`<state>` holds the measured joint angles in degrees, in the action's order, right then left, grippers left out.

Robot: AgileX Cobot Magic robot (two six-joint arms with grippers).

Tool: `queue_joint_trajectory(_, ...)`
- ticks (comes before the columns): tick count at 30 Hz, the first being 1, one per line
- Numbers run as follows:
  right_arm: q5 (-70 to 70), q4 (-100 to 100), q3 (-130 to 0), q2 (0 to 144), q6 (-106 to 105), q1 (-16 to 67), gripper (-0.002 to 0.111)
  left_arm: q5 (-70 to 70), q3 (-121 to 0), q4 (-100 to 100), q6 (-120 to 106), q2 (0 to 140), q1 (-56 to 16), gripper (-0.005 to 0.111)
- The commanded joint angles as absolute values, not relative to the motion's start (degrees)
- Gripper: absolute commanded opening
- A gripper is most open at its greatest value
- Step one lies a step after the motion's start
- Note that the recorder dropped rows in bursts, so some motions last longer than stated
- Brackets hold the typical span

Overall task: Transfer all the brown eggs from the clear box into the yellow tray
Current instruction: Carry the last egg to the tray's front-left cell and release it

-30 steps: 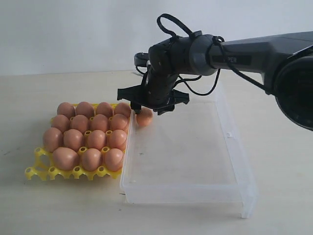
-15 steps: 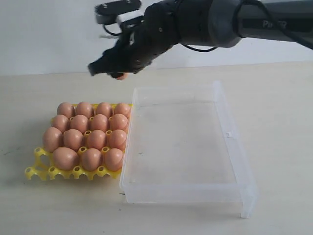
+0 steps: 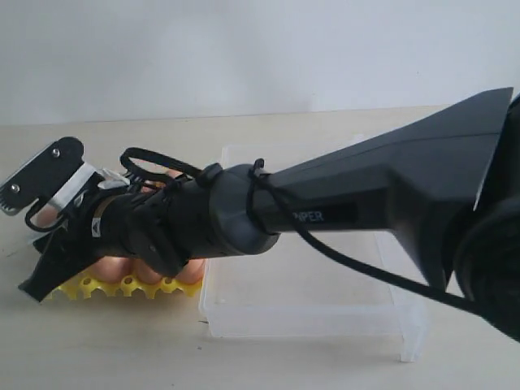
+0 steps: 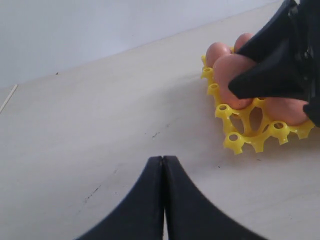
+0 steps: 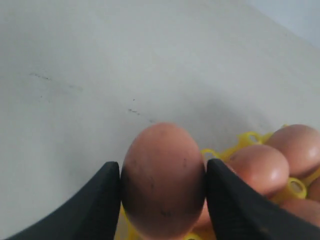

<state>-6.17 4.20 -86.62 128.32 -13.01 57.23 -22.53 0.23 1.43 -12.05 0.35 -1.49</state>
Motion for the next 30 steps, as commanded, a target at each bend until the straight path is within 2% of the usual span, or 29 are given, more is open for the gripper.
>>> queue_joint_trajectory(1, -6.9, 4.0, -86.6, 129.4, -13.4, 58.0, 0.000, -22.2, 0.0, 1.4, -11.7, 0.0, -1.8, 0.000)
queue_joint_trajectory(8, -8.3, 4.0, -86.6, 130.8, -13.4, 58.0, 0.002, -22.2, 0.0, 1.4, -11.7, 0.0, -1.8, 0.000)
queue_joint_trajectory(15, -10.6, 4.2, -86.6, 130.9, -10.9, 58.0, 0.021, -22.2, 0.0, 1.4, -11.7, 0.0, -1.8, 0.000)
queue_joint_trajectory(24, -10.3, 4.2, -86.6, 130.9, -10.7, 58.0, 0.052, -22.2, 0.0, 1.4, -11.7, 0.0, -1.8, 0.000)
queue_joint_trajectory(30, -8.6, 4.2, -86.6, 130.9, -10.7, 58.0, 0.056, -22.2, 0.0, 1.4, -11.7, 0.0, -1.8, 0.000)
